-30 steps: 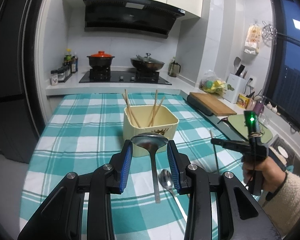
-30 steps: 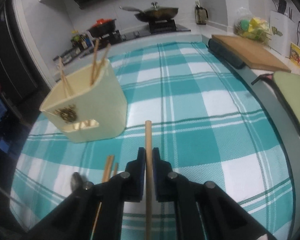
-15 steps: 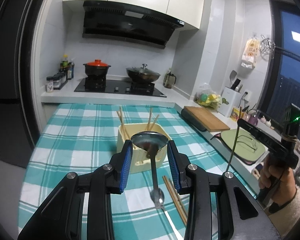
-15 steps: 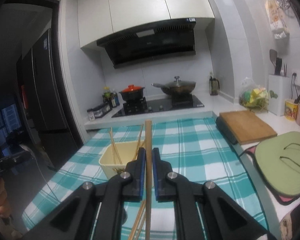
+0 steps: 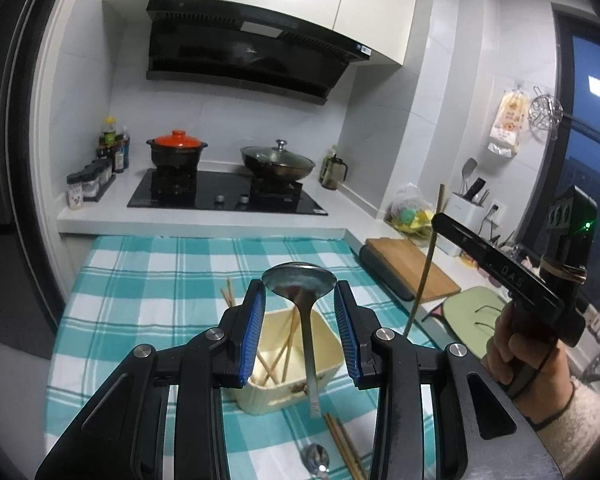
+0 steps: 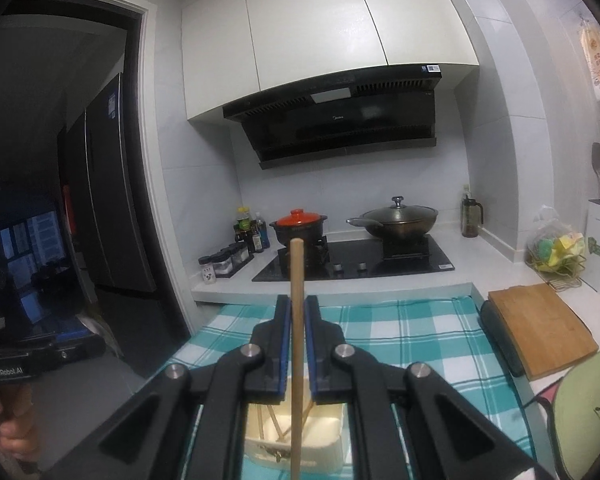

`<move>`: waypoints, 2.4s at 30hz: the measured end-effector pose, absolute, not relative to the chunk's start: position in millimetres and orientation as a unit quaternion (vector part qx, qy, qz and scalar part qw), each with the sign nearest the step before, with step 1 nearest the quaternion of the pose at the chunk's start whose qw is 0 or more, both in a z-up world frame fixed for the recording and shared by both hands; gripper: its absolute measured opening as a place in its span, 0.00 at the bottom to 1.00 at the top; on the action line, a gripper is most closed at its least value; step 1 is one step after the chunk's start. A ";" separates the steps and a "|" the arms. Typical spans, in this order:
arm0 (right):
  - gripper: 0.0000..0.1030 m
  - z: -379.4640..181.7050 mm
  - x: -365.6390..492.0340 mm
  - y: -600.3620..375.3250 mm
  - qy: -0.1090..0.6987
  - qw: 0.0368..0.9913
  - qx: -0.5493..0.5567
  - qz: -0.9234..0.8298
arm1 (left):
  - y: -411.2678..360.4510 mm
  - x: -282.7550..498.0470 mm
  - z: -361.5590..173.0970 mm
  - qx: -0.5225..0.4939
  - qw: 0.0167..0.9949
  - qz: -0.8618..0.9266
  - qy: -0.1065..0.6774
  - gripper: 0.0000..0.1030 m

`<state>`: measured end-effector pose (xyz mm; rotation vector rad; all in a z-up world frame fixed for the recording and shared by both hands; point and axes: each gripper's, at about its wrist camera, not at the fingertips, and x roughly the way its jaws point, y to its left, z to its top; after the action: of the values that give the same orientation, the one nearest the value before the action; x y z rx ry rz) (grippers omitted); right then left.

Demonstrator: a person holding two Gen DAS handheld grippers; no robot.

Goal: Organize utensils
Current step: 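Raise the spoon with the left gripper over the holder while the right gripper raises its chopstick, then open the left gripper to drop the spoon into the holder while the right gripper releases its chopstick, then move both grippers back toward the remaining spoon and chopsticks on the cloth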

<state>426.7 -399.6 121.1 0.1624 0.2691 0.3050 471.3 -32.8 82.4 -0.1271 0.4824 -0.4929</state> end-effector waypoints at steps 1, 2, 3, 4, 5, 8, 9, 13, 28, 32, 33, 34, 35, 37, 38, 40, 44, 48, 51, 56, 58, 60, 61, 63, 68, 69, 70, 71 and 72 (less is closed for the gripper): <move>0.07 124.4 437.1 -394.9 0.128 0.976 0.081 0.156 | -34.4 481.1 84.2 -0.063 0.940 -0.239 0.235 0.34; 0.07 127.1 446.5 -390.6 0.123 0.976 0.080 0.159 | -35.9 491.4 84.8 -0.063 0.941 -0.235 0.233 0.34; 0.07 129.0 456.5 -386.4 0.117 0.977 0.079 0.161 | -37.4 499.7 84.3 -0.064 0.943 -0.230 0.233 0.34; 0.07 129.7 466.4 -382.1 0.112 0.977 0.076 0.162 | -39.0 509.3 82.9 -0.065 0.944 -0.224 0.233 0.34; 0.07 129.4 475.4 -378.1 0.109 0.978 0.073 0.163 | -40.7 518.7 80.3 -0.065 0.945 -0.218 0.233 0.34; 0.07 120.1 502.6 -366.5 0.105 0.979 0.062 0.164 | -44.9 543.9 66.1 -0.069 0.945 -0.206 0.243 0.34; 0.07 114.5 509.9 -362.3 0.105 0.979 0.055 0.165 | -46.3 550.9 60.4 -0.069 0.945 -0.203 0.248 0.34; 0.07 78.7 539.6 -351.3 0.129 0.974 0.037 0.183 | -54.4 578.1 27.4 -0.061 0.940 -0.186 0.278 0.34; 0.08 -35.5 594.9 -359.2 0.324 0.926 0.037 0.188 | -88.0 616.3 -69.1 -0.002 0.902 -0.169 0.396 0.35; 0.08 -37.6 599.6 -368.0 0.344 0.923 0.055 0.163 | -88.4 618.1 -72.0 0.007 0.902 -0.160 0.401 0.43; 0.08 -34.9 599.7 -371.7 0.345 0.924 0.060 0.156 | -85.3 616.7 -68.7 0.007 0.904 -0.154 0.399 0.50; 0.08 -30.6 598.3 -375.5 0.344 0.925 0.064 0.150 | -80.4 612.7 -63.3 0.003 0.907 -0.148 0.394 0.56; 0.12 -24.2 596.5 -381.1 0.343 0.926 0.070 0.142 | -74.5 606.8 -56.8 -0.003 0.910 -0.147 0.388 0.59; 0.29 -6.6 587.1 -393.7 0.332 0.931 0.083 0.128 | -62.0 588.1 -43.6 -0.005 0.915 -0.150 0.374 0.75; 0.49 2.2 580.6 -399.8 0.325 0.933 0.090 0.123 | -56.4 575.5 -38.4 0.002 0.919 -0.149 0.364 0.80; 0.66 21.4 561.3 -410.8 0.312 0.939 0.097 0.111 | -45.2 544.2 -34.5 0.030 0.930 -0.138 0.340 0.94; 0.77 38.6 511.5 -423.4 0.319 0.939 0.070 0.110 | -23.4 477.0 -57.7 0.071 0.934 -0.120 0.328 0.95; 0.88 14.7 445.5 -439.4 0.324 0.932 0.081 0.141 | -12.6 412.3 -93.2 0.069 0.932 -0.115 0.336 0.95; 0.96 -21.8 393.4 -452.3 0.332 0.923 0.113 0.157 | -16.8 364.6 -119.2 0.064 0.929 -0.129 0.341 0.95; 1.00 -96.5 310.9 -465.3 0.351 0.903 0.188 0.160 | -31.7 312.3 -159.5 0.030 0.910 -0.147 0.387 0.95; 1.00 -122.7 283.2 -466.5 0.366 0.891 0.219 0.156 | -43.0 301.2 -168.9 0.024 0.894 -0.172 0.413 0.95; 1.00 -143.4 261.0 -461.0 0.394 0.877 0.223 0.162 | -52.6 293.7 -174.9 0.024 0.885 -0.185 0.425 0.96; 1.00 -149.7 253.4 -456.4 0.407 0.874 0.209 0.164 | -57.1 289.5 -175.3 0.024 0.888 -0.183 0.422 0.99; 1.00 -157.1 242.3 -446.2 0.435 0.871 0.167 0.154 | -65.5 285.3 -174.8 0.032 0.892 -0.177 0.415 0.99; 1.00 -163.0 233.6 -448.0 0.451 0.870 0.161 0.119 | -67.5 289.4 -176.3 -0.008 0.879 -0.210 0.429 0.99; 1.00 -163.5 235.3 -448.6 0.453 0.868 0.166 0.114 | -67.0 289.7 -178.6 -0.018 0.875 -0.213 0.434 0.99; 1.00 -165.1 236.5 -448.6 0.454 0.869 0.165 0.107 | -66.4 289.8 -181.1 -0.021 0.873 -0.210 0.439 0.99; 1.00 -166.2 238.4 -447.0 0.457 0.869 0.159 0.099 | -66.1 289.1 -183.7 -0.020 0.873 -0.205 0.443 0.99; 1.00 -168.7 240.6 -445.0 0.462 0.869 0.150 0.089 | -65.6 288.3 -185.6 -0.017 0.873 -0.199 0.445 0.99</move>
<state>240.6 -445.0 -168.7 0.3143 0.9672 0.1866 288.3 -65.6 -185.6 -0.0353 0.9306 -0.4156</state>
